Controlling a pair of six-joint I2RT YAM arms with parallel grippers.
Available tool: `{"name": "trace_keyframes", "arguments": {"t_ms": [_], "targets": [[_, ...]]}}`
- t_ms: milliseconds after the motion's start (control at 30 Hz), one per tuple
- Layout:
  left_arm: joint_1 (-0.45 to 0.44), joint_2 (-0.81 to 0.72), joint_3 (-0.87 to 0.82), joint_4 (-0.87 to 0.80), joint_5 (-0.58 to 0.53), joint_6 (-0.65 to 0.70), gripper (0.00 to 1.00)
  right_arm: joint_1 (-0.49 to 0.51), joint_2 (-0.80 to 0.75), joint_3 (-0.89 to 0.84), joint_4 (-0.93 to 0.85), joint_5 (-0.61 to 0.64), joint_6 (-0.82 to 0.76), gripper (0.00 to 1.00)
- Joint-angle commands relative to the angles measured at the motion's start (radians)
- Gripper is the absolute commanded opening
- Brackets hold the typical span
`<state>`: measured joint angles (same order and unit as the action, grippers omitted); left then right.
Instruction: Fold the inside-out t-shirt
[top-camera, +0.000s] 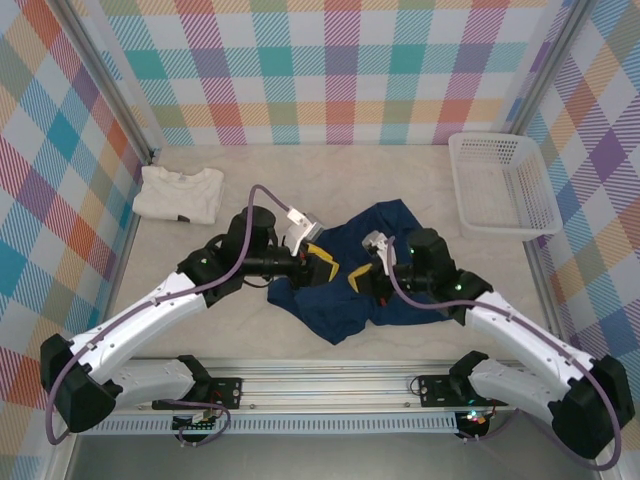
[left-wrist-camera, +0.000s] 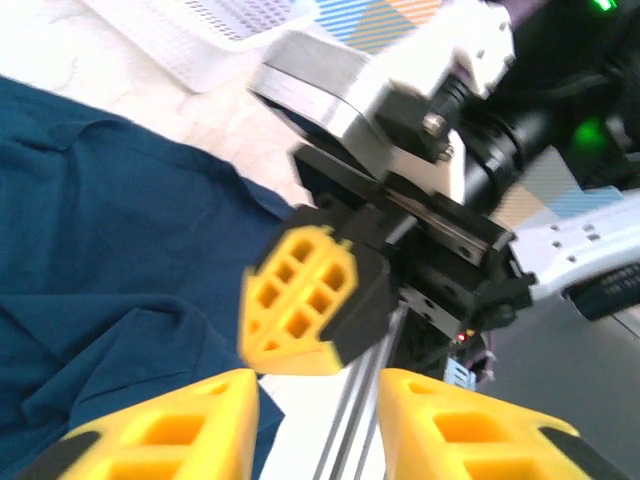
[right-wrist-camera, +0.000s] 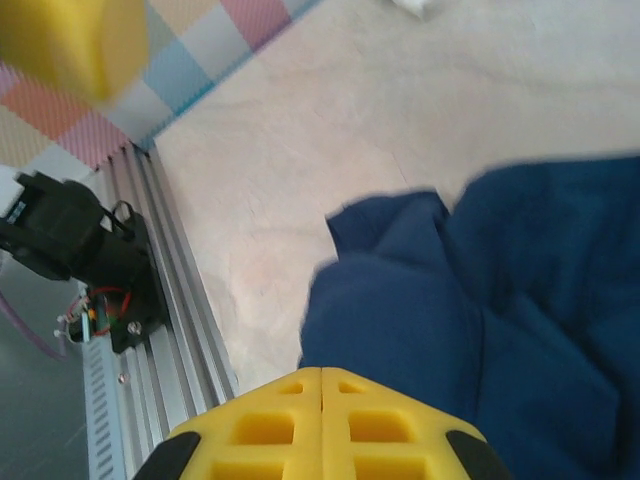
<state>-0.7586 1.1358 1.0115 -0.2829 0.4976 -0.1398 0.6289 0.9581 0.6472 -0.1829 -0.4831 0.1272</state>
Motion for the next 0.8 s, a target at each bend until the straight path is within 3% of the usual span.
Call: {"name": "trace_keyframes", "arguments": {"t_ms": [0,67,167,267,367,500,633,767], "targets": [[0.036,-0.027,-0.056,0.039,-0.188,-0.063,0.43,0.005,-0.053,-0.062,-0.084,0.117,0.135,0.00],[0.080,-0.023,-0.093,0.016,-0.335,-0.140,0.47,0.014,-0.039,-0.059,-0.075,0.186,0.158,0.08],[0.198,-0.005,-0.142,-0.081,-0.474,-0.280,0.52,0.049,0.063,0.023,-0.076,0.320,0.121,0.34],[0.307,0.029,-0.192,-0.113,-0.454,-0.344,0.56,0.065,0.222,0.154,-0.141,0.504,0.105,0.47],[0.328,0.131,-0.182,-0.134,-0.427,-0.330,0.61,0.016,0.337,0.228,-0.156,0.604,0.080,0.54],[0.325,0.327,-0.141,-0.115,-0.336,-0.313,0.64,-0.182,0.538,0.333,-0.079,0.483,0.090,0.67],[0.310,0.441,-0.117,-0.114,-0.283,-0.280,0.64,-0.198,0.846,0.598,-0.209,0.532,0.029,0.71],[0.293,0.474,-0.133,-0.074,-0.248,-0.294,0.60,-0.193,1.006,0.725,-0.242,0.509,0.033,0.73]]}}
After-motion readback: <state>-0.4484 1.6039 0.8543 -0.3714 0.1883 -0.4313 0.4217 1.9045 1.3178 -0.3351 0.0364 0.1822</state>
